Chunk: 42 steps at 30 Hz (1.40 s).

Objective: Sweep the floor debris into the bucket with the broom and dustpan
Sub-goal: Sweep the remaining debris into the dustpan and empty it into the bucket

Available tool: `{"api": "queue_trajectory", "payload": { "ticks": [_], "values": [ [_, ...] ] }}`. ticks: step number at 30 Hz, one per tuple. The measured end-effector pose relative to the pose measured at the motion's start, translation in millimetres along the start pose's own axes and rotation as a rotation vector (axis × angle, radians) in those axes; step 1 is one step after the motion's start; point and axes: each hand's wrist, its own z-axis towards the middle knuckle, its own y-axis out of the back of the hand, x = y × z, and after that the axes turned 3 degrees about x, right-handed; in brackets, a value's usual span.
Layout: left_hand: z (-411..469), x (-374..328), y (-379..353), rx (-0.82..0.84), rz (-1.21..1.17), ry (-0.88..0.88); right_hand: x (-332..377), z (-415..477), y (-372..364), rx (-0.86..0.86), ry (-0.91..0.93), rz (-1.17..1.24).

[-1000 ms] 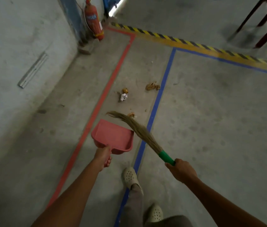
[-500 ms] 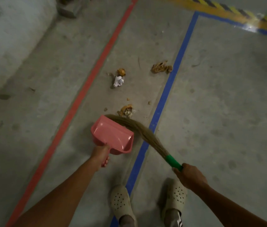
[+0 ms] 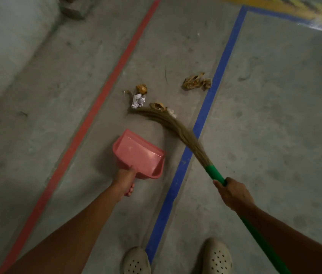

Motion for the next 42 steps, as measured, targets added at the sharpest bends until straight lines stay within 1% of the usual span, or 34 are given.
{"api": "queue_trajectory", "payload": {
  "ticks": [4, 8, 12, 17, 22, 27, 29, 33, 38, 42],
  "values": [
    [-8.1, -33.1, 0.0, -0.009, 0.017, -0.042, 1.2, -8.7, 18.4, -0.024, 0.075, 0.087],
    [-18.6, -59.0, 4.4, -0.027, -0.003, -0.05, 3.6, -30.7, 30.9, -0.067, 0.182, 0.041],
    [-30.7, -76.1, 20.9, -0.063, -0.016, -0.059, 19.6, -52.9, 36.1, -0.046, 0.275, -0.014],
    [-23.4, -91.0, 61.0, -0.13, -0.022, -0.062, 68.7, -61.7, 33.7, 0.0, 0.305, -0.087],
    [29.0, -91.1, 102.6, -0.258, 0.021, -0.028, 146.2, -30.9, 12.5, 0.102, 0.3, -0.057],
    [99.8, -93.7, 136.5, -0.355, 0.057, -0.06, 246.7, 19.1, -28.1, 0.157, 0.252, -0.014],
    [125.5, -99.6, 149.7, -0.343, 0.08, -0.088, 280.9, 35.7, -46.3, 0.171, 0.196, 0.082],
    [169.0, -114.4, 171.0, -0.308, 0.161, -0.151, 330.6, 70.4, -76.6, 0.139, 0.099, 0.238],
    [193.0, -128.0, 181.7, -0.241, 0.191, -0.239, 352.5, 103.9, -90.4, 0.106, 0.006, 0.416],
    [195.0, -128.4, 182.7, -0.191, 0.227, -0.288, 346.7, 101.0, -90.6, 0.095, -0.129, 0.607]
  ]
}}
